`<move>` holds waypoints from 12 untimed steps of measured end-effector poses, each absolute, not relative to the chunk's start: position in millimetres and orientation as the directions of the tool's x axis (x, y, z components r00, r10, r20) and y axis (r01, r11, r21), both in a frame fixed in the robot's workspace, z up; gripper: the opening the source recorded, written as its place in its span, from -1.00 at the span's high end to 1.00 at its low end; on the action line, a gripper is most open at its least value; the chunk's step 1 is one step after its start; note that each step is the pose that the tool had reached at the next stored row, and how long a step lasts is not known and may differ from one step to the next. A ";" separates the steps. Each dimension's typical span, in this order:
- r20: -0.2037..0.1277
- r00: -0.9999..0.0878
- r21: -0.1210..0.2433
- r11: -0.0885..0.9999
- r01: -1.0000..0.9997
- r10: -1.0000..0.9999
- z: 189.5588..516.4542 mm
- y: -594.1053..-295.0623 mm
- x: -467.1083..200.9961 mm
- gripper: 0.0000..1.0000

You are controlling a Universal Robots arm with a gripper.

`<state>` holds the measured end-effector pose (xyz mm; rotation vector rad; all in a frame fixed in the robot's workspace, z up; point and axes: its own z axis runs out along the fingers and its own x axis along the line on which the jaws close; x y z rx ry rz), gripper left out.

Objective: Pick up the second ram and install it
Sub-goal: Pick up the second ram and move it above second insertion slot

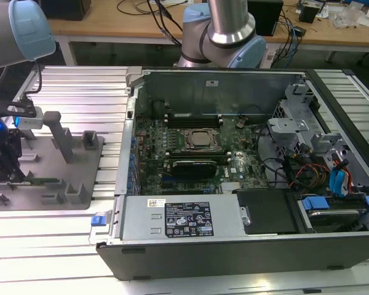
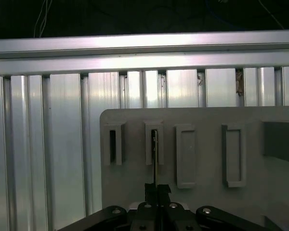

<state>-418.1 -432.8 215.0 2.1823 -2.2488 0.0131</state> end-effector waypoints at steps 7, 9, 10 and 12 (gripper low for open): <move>0.012 -0.024 0.000 0.024 -1.000 -1.000 221.5 -432.9 -416.9 0.81; 0.014 -0.024 -0.001 0.024 -1.000 -1.000 233.1 -432.6 -416.9 0.81; 0.015 -0.024 -0.001 0.024 -1.000 -1.000 237.5 -432.6 -416.9 0.81; 0.015 -0.024 -0.001 0.024 -1.000 -1.000 244.6 -432.5 -416.9 0.81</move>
